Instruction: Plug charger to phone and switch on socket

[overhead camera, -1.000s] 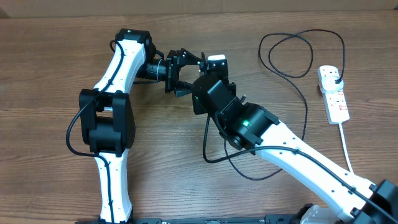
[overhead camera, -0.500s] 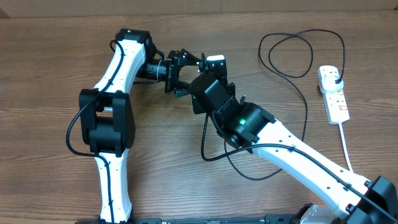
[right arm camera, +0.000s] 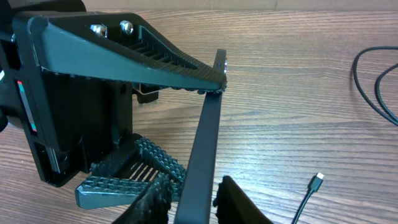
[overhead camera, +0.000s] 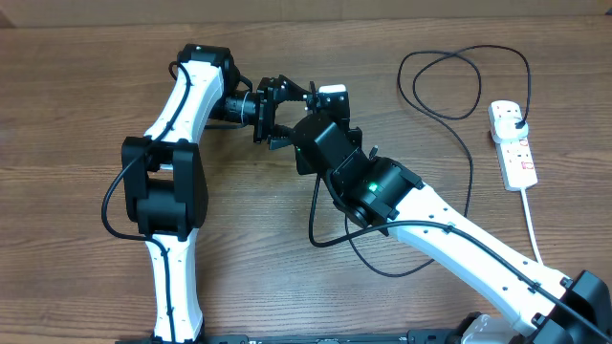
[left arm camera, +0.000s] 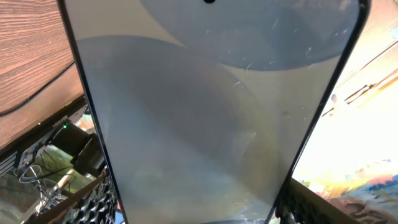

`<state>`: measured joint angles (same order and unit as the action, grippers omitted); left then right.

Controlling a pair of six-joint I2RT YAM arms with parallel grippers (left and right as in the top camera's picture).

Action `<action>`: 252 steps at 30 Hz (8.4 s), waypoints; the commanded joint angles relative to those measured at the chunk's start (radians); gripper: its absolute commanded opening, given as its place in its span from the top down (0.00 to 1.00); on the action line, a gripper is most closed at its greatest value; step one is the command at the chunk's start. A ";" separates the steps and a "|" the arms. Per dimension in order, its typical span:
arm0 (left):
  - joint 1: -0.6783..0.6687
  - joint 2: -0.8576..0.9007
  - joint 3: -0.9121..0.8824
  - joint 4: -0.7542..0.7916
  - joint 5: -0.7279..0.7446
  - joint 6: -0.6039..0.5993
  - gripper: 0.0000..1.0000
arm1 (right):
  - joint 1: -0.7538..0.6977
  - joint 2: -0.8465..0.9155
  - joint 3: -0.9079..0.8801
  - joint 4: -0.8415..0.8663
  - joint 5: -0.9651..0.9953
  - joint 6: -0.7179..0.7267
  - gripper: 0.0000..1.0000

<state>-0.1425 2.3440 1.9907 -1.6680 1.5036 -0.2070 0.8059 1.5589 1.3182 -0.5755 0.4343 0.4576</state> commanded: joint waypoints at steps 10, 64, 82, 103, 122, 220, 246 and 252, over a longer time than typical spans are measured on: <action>-0.002 0.005 0.027 0.001 0.034 -0.003 0.39 | 0.002 0.000 0.026 0.002 0.014 0.019 0.83; -0.002 0.005 0.027 0.031 0.060 -0.108 0.22 | -0.005 -0.001 0.026 0.032 0.088 1.567 0.95; -0.002 0.005 0.027 0.022 0.065 -0.183 0.51 | -0.005 0.000 0.026 0.025 0.050 1.566 0.96; -0.002 0.005 0.027 0.023 0.067 -0.201 0.67 | -0.005 0.000 0.026 0.026 0.020 1.566 0.95; -0.002 0.005 0.027 0.023 0.064 -0.201 0.96 | -0.005 -0.001 0.026 0.043 0.005 1.461 0.41; -0.003 -0.439 0.025 0.386 -0.990 0.117 0.96 | -0.520 0.232 0.313 -0.752 -0.560 0.039 0.00; -0.003 -0.439 0.025 0.378 -0.990 0.116 0.96 | -0.465 0.239 0.121 -0.427 -0.405 0.334 0.34; -0.003 -0.439 0.025 0.379 -0.990 0.116 0.96 | -0.460 0.266 0.090 -0.364 -0.424 0.288 0.34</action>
<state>-0.1425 1.9095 2.0037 -1.2930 0.4995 -0.0772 0.3412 1.8080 1.4128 -0.9554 0.0105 0.7792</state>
